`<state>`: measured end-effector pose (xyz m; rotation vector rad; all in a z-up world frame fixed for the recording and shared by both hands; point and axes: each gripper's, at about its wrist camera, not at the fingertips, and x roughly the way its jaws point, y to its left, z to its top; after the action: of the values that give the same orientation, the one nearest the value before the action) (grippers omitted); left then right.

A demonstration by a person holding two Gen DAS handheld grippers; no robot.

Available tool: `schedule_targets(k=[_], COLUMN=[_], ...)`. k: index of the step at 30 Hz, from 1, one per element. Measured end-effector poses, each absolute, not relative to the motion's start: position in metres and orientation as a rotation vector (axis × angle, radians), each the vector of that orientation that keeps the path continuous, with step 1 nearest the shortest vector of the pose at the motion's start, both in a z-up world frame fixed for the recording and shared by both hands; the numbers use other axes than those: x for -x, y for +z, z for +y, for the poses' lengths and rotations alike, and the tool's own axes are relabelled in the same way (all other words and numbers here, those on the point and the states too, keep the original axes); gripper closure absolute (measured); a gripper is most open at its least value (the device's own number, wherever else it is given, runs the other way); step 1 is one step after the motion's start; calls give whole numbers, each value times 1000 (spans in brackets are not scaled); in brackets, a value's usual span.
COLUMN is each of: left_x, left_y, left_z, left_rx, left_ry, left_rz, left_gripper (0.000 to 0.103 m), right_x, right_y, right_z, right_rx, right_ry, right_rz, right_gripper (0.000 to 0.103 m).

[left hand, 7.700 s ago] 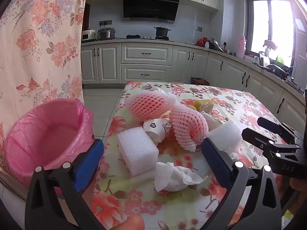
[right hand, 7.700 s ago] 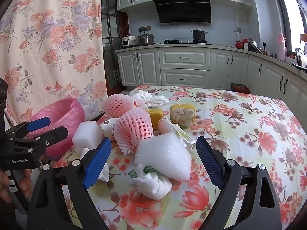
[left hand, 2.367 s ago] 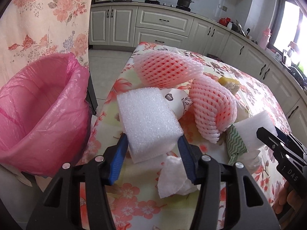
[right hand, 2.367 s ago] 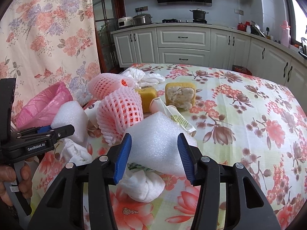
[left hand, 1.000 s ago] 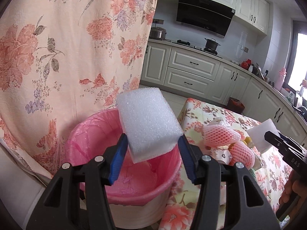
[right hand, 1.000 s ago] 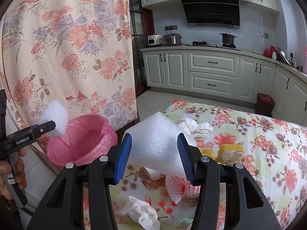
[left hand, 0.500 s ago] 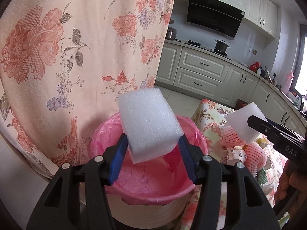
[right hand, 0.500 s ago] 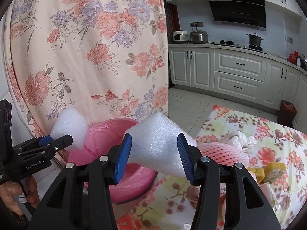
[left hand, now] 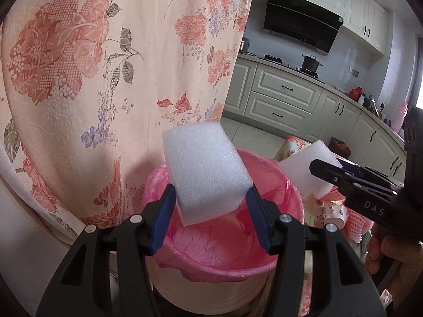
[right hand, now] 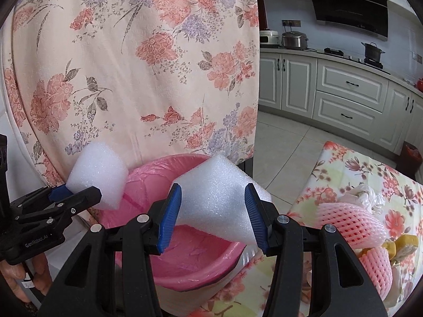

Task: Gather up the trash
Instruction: 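Carry the foam block with the left gripper over the pink wastebasket and release, then move the left gripper back over the table toward the crumpled tissue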

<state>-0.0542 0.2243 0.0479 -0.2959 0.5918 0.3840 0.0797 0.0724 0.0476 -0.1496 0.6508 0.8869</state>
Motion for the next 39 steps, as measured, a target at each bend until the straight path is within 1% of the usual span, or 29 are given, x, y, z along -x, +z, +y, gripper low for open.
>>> schedule_targets(k=[6,7,8,10,12,14,17,21,23,27,29,39], left_x=[56,57,58,59,59,58,57,56,57,59,58,38], left_y=[50,50,50,51,51,51,50,49,49,53,55,48], left_z=[231,231,230,230,230,232,231,227,223,206,196,144], left_rx=[300,301,303,303,306,317,321,324,316,274,255,261], left_ry=[387,386,386,386,385,378,372,369,370,363,357,247], left_rz=[589,588,587,585,584,582,588,588,581,536,515,508], left_gripper=[49,49,49,49,43,31,30,29,25,22,17,18], right_x=[-80,-81,-81,-82,-84,-86,-89,-88,-87,-85,-84,-81], right_y=[44,43,43,42,41,41,43,45,45,44,44,44], right_z=[87,89,91,91,89,85,71,48,33,4,-11,-91], right_rx=[159,164,167,170,165,159,134,126,118,116,110,90], right_ry=[916,915,917,913,906,892,866,831,810,768,745,614], right_rz=[663,662,662,655,657,656,651,629,621,607,601,569], right_gripper=[54,51,44,38,37,36,31,29,28,28,28,26])
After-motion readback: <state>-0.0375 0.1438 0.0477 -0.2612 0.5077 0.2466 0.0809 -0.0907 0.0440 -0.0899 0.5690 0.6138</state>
